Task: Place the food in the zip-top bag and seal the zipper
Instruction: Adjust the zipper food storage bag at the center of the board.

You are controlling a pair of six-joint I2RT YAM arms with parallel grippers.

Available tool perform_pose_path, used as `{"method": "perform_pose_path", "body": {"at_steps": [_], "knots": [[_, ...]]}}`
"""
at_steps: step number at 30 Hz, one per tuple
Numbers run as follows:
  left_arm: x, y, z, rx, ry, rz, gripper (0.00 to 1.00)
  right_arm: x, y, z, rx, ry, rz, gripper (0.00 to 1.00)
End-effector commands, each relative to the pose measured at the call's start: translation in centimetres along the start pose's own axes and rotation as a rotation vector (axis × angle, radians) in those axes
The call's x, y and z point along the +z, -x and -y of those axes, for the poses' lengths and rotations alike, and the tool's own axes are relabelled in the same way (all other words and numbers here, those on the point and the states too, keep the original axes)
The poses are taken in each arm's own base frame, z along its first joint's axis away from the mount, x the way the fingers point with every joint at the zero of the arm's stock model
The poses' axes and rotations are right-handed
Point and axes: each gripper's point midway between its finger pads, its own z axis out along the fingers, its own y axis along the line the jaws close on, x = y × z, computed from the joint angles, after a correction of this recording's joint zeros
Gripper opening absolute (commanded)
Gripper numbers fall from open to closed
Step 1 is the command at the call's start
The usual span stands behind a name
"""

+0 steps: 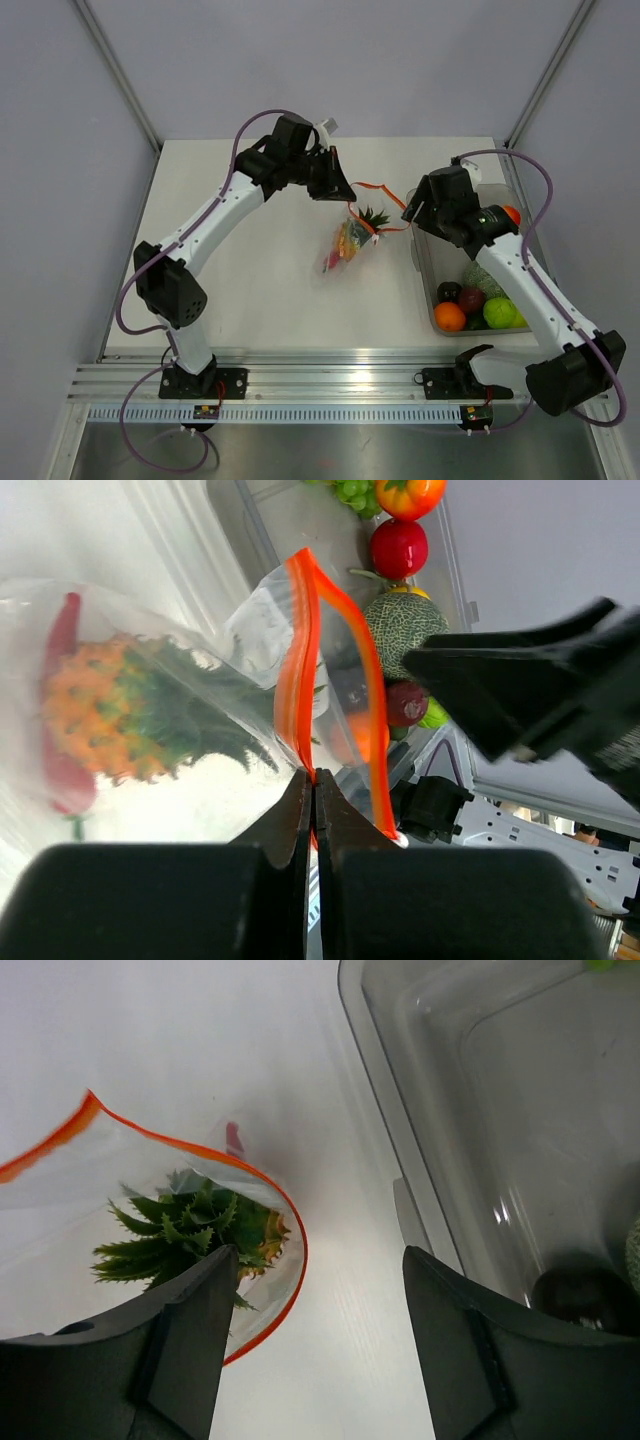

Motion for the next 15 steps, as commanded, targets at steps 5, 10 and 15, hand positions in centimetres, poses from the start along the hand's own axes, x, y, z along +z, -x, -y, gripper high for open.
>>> {"method": "perform_pose_path", "body": {"at_steps": [5, 10, 15], "knots": [[-2.5, 1.1, 2.8, 0.069, -0.079, 0.065, 0.00, 3.2, -4.9, -2.5, -0.046, 0.125, -0.229, 0.63], [-2.6, 1.1, 1.5, 0.064, -0.040, 0.067, 0.00, 2.5, -4.6, -3.5, -0.036, 0.182, -0.231, 0.00], [-4.6, 2.8, 0.3, 0.058, 0.034, 0.111, 0.00, -3.5, 1.6, -9.9, -0.123, 0.432, -0.114, 0.00]]}}
